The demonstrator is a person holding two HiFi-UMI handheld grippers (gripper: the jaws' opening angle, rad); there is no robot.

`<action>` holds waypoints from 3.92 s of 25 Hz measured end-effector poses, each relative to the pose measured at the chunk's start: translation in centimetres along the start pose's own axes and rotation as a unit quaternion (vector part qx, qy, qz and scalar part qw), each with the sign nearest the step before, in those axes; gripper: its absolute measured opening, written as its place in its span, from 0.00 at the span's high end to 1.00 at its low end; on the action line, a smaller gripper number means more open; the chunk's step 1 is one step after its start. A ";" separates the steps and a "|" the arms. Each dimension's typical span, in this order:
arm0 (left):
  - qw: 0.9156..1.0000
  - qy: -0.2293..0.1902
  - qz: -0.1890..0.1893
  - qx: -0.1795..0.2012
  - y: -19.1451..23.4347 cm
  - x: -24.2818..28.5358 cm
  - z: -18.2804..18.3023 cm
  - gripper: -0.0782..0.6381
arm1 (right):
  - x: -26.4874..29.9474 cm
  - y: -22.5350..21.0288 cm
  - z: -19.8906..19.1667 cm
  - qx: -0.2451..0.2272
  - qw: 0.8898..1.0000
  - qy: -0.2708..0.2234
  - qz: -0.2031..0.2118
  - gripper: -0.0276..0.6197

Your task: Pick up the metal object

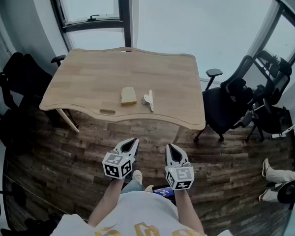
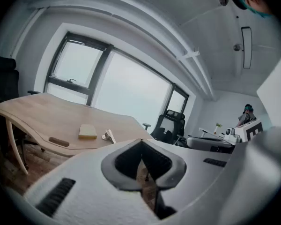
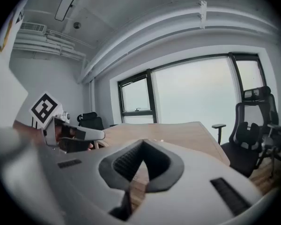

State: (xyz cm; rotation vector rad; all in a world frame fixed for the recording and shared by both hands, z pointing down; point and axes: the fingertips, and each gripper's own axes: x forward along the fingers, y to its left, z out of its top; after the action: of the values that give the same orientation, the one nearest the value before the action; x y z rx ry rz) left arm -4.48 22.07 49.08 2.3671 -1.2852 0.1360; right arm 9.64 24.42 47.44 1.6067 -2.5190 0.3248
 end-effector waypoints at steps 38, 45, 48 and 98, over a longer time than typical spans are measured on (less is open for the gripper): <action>0.999 0.031 -0.005 -0.032 13.1 18.2 5.7 0.86 | 20.0 -8.9 -0.5 0.015 0.997 0.077 0.000 0.94; 0.997 0.045 -0.029 -0.061 16.9 22.2 7.1 0.86 | 25.0 -10.2 0.0 0.053 0.996 0.073 -0.027 0.94; 0.996 0.051 -0.038 -0.063 17.3 23.1 7.8 0.86 | 25.6 -10.2 0.6 0.055 0.995 0.073 -0.031 0.94; 0.968 0.194 -0.056 -0.151 21.8 32.2 -1.3 0.86 | 35.6 -14.0 -6.5 0.072 0.983 0.170 -0.010 0.94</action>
State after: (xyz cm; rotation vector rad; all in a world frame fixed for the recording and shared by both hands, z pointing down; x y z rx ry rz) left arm -4.00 -12.53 66.79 2.0193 -0.9127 0.3266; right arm 7.36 -10.89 63.37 1.4729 -2.2634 0.7261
